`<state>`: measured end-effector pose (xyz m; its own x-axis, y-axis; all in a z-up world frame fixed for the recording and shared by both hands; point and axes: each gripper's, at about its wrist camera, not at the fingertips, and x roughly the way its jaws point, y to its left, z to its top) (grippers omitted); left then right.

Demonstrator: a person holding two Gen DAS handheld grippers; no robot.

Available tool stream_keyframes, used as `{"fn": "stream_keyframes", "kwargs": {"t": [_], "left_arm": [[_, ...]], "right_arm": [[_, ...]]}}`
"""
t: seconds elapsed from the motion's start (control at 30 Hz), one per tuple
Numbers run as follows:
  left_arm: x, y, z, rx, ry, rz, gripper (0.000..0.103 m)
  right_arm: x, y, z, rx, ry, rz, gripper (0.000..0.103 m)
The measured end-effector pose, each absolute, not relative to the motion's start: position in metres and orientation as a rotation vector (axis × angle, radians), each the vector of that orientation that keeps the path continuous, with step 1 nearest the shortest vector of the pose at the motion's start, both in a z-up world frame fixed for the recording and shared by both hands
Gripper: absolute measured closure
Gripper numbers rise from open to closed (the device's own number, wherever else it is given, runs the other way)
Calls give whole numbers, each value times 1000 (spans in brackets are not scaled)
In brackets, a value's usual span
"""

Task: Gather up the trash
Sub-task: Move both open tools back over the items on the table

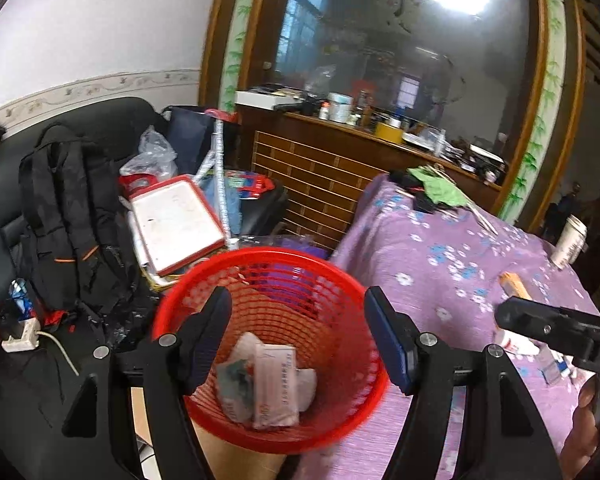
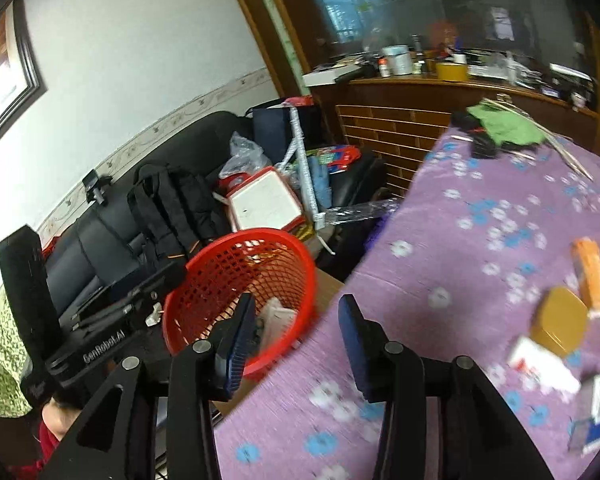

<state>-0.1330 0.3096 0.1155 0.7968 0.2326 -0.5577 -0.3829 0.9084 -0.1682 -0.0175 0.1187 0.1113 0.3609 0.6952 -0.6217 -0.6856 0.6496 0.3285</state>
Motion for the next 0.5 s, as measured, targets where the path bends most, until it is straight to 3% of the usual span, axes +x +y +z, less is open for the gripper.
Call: {"fn": "stream_keyframes", "kwargs": {"t": [0.37, 0.5], "left_arm": [[-106, 223, 118, -187, 599, 182, 35], [-94, 183, 116, -128, 623, 111, 35]], "right_arm": [[-30, 6, 105, 117, 782, 743, 55], [-32, -36, 100, 160, 774, 664, 51]]}}
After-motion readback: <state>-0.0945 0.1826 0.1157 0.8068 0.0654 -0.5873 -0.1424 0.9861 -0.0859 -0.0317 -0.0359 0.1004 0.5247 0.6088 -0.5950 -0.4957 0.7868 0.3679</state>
